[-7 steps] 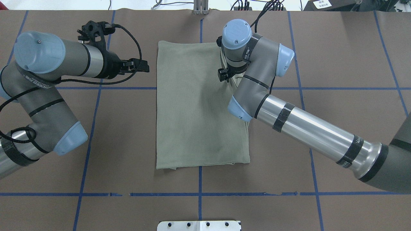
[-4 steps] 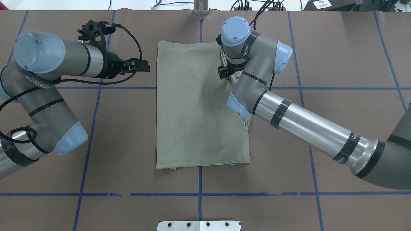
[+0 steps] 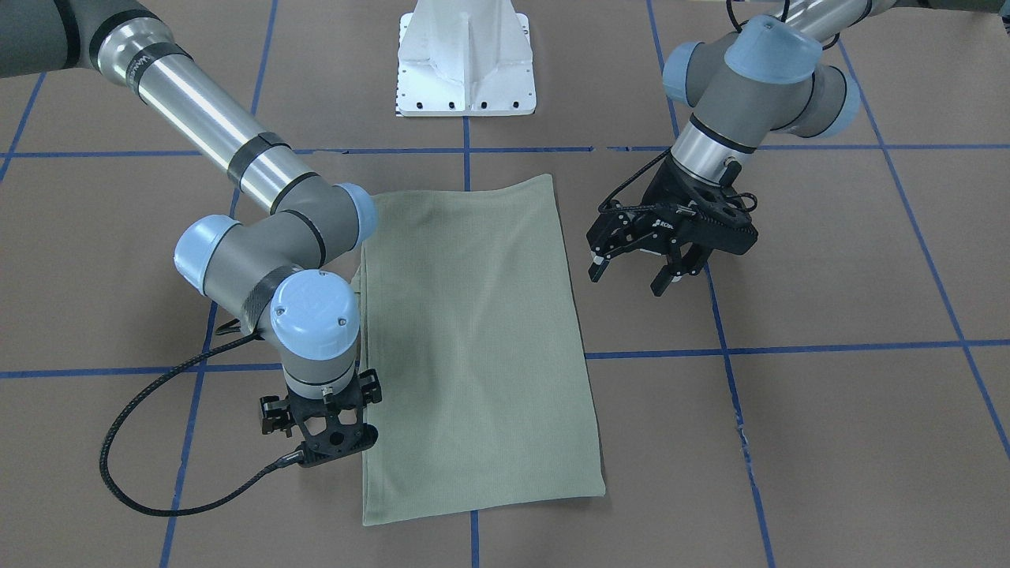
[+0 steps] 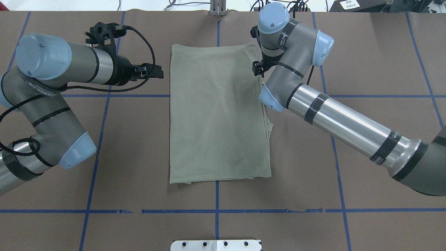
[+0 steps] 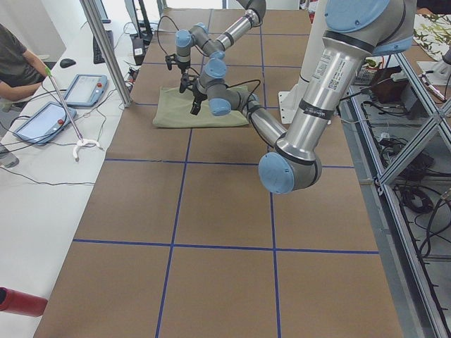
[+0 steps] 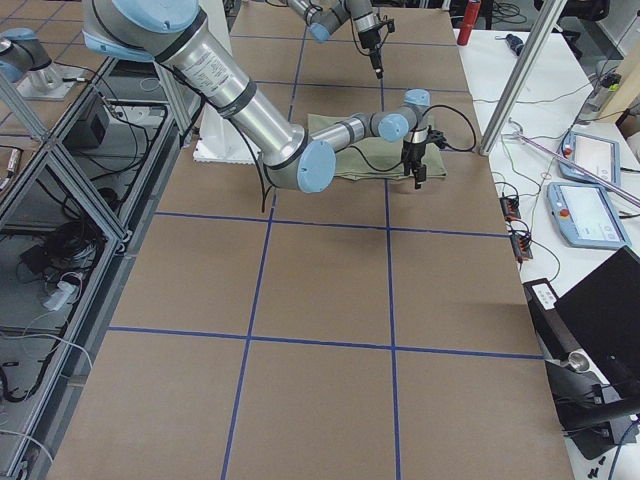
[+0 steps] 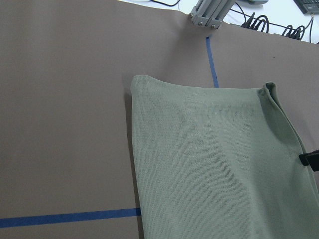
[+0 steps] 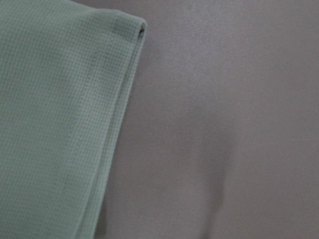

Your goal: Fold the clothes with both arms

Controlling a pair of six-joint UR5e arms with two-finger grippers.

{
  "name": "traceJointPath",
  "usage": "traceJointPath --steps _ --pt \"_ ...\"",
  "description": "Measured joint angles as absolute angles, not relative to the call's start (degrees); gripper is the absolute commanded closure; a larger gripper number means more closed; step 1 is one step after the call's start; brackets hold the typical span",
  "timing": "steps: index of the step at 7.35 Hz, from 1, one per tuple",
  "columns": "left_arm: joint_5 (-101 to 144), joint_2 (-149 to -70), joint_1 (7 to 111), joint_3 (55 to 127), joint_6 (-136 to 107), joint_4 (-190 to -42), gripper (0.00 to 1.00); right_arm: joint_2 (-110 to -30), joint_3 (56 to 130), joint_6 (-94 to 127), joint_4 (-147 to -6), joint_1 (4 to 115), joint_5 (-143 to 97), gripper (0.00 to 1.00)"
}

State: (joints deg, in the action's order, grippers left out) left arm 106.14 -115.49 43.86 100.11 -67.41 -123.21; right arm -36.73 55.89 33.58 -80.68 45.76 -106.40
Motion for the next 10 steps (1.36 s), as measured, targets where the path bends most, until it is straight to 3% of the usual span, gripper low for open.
traceJointPath --steps 2,7,10 --pt "107.81 -115.5 43.94 100.25 -67.43 -123.04 0.0 -36.42 56.55 33.2 -80.65 46.94 -109.0 0.0" --pt "111.43 -114.06 44.37 100.98 -68.83 -122.48 0.0 -38.72 66.2 33.44 -83.41 49.93 -117.75 0.0" --pt "114.21 -111.25 44.07 103.19 -72.71 -121.35 0.0 -50.2 86.41 38.52 -87.65 48.58 -119.8 0.0"
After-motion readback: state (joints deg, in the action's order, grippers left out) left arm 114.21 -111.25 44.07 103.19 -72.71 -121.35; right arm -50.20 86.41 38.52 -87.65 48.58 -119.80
